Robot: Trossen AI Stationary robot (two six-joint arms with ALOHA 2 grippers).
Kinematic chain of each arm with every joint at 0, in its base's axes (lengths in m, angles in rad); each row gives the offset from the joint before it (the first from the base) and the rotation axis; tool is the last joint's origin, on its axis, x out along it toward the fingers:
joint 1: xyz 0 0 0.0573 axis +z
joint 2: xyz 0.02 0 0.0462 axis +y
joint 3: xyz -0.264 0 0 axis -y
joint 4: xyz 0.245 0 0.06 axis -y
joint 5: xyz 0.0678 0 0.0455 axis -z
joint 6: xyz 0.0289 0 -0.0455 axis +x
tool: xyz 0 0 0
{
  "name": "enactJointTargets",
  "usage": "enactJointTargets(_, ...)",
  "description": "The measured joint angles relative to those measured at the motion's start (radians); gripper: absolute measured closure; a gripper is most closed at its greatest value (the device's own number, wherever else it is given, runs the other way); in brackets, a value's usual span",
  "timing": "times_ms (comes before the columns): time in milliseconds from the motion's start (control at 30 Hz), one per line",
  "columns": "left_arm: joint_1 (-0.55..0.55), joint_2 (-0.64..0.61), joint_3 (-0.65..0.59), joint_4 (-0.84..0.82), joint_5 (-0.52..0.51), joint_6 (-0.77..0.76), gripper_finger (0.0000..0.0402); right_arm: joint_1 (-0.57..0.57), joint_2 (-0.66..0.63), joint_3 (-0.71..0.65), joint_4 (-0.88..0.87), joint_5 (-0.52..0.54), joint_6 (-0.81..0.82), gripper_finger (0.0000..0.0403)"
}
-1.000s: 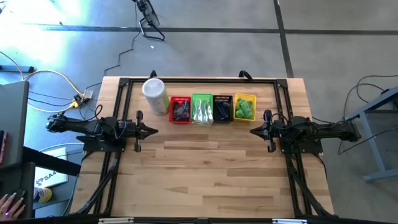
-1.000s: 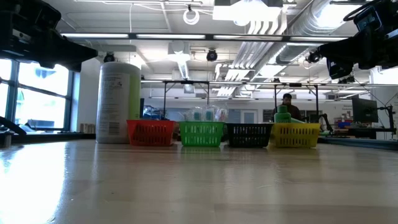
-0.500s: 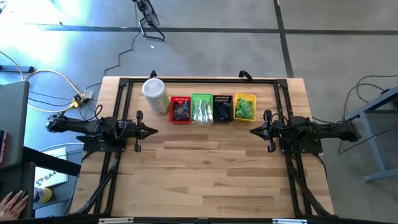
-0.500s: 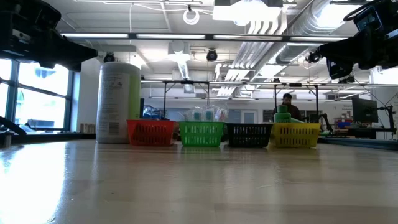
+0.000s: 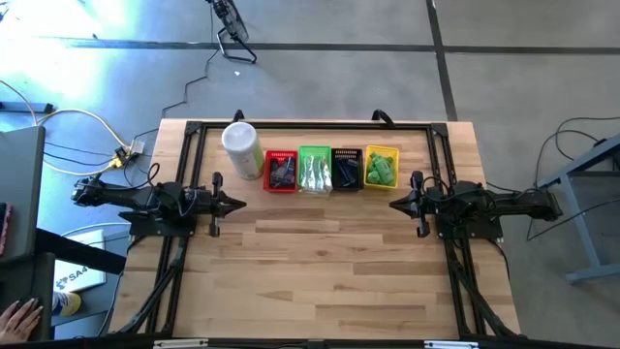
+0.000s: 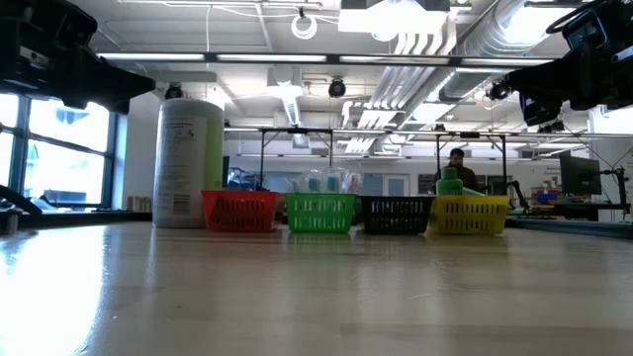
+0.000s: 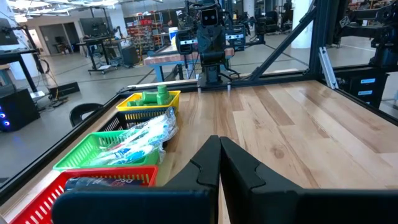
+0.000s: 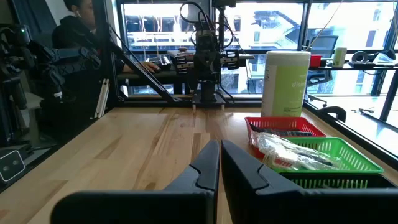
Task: Pick & Place Travel size toiletries
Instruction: Return to Home Position
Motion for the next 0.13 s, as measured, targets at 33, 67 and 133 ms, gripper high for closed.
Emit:
enactJointTargets(33,0.000,0.000,0.000,0.000,0.000,0.000,0.0398,0.000,0.000,0.000,0.000,0.000,0.000,0.0394)
enactJointTargets(67,0.000,0.000,0.000,0.000,0.000,0.000,0.0398,0.000,0.000,0.000,0.000,0.000,0.000,0.0394)
enactJointTargets(133,0.000,0.000,0.000,0.000,0.000,0.000,0.0398,0.000,0.000,0.000,0.000,0.000,0.000,0.0394)
